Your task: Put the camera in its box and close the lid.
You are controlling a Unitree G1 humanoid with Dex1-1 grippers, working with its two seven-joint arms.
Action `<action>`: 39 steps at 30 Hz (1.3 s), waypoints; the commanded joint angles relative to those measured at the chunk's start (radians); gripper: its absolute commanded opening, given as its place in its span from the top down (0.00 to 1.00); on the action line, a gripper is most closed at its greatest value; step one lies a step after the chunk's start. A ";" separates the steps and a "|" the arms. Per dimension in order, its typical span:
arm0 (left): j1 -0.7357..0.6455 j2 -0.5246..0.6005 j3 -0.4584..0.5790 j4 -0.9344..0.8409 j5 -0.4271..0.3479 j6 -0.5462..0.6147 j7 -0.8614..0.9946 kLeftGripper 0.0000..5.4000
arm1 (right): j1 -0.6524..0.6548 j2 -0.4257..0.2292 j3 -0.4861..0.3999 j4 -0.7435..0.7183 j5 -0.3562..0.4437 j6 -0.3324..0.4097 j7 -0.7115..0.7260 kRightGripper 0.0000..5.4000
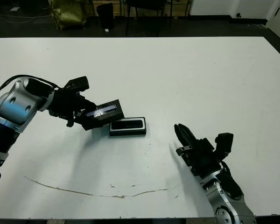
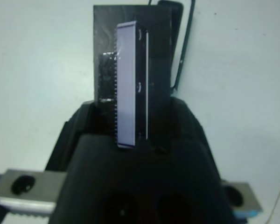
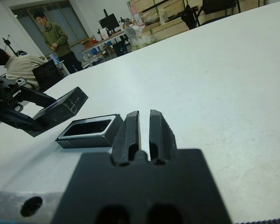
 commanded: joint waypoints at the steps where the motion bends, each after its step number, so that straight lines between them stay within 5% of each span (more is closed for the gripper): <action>1: -0.005 -0.009 -0.012 0.020 0.002 -0.036 -0.007 0.59 | 0.011 0.007 -0.002 -0.001 0.007 0.020 -0.015 1.00; 10: -0.002 -0.028 -0.024 0.036 0.006 -0.056 -0.015 0.59 | 0.011 0.018 -0.006 0.003 -0.006 -0.005 -0.011 1.00; 16: 0.006 -0.038 -0.037 0.044 0.011 -0.061 -0.013 0.59 | 0.011 0.049 -0.042 -0.029 0.067 0.060 -0.088 1.00; 39: 0.018 -0.079 -0.046 0.064 0.002 -0.076 -0.010 0.59 | 0.009 0.048 -0.064 -0.092 0.075 0.091 -0.196 1.00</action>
